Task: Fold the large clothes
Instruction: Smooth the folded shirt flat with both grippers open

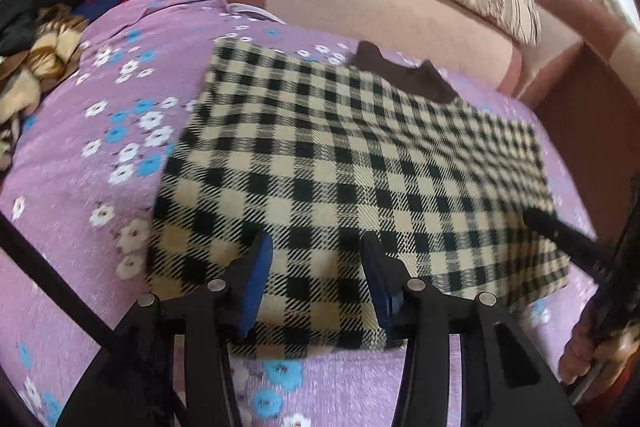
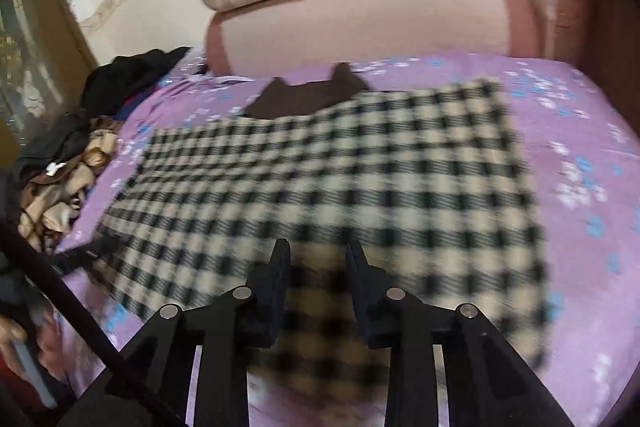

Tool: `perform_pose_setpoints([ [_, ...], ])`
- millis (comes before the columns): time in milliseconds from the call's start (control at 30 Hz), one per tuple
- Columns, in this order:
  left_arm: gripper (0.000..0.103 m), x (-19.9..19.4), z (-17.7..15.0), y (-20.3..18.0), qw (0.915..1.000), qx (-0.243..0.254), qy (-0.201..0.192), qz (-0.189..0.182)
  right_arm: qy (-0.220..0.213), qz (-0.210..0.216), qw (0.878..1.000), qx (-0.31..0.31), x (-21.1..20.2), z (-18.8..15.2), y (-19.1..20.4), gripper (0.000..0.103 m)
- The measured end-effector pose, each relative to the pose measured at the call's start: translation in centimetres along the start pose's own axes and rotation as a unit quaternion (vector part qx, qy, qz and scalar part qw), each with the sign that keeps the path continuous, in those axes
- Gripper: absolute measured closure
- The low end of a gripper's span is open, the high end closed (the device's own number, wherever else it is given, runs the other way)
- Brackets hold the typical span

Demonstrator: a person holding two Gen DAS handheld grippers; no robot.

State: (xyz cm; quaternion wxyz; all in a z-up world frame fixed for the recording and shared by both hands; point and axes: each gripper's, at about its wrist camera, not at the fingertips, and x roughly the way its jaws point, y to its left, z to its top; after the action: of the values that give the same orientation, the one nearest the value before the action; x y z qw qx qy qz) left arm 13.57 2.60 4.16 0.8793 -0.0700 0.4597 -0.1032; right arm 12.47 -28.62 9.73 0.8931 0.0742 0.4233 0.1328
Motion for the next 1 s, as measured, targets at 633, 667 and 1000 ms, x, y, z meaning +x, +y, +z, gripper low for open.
perform_pose_setpoints([
  [633,0.055,0.0,-0.4,4.9,0.9974,-0.001,0.000,0.072,0.012,-0.173,0.979,0.108,-1.2,-0.4,-11.5,0.088],
  [667,0.054,-0.1,-0.6,5.6,0.9965,-0.007,0.002,0.083,0.010,-0.180,0.978,0.108,-1.8,-0.7,-12.1,0.081],
  [1000,0.039,-2.4,-1.5,11.5,0.9881,-0.121,-0.002,0.094,-0.011,-0.171,0.969,0.180,-7.1,-3.7,-17.3,0.059],
])
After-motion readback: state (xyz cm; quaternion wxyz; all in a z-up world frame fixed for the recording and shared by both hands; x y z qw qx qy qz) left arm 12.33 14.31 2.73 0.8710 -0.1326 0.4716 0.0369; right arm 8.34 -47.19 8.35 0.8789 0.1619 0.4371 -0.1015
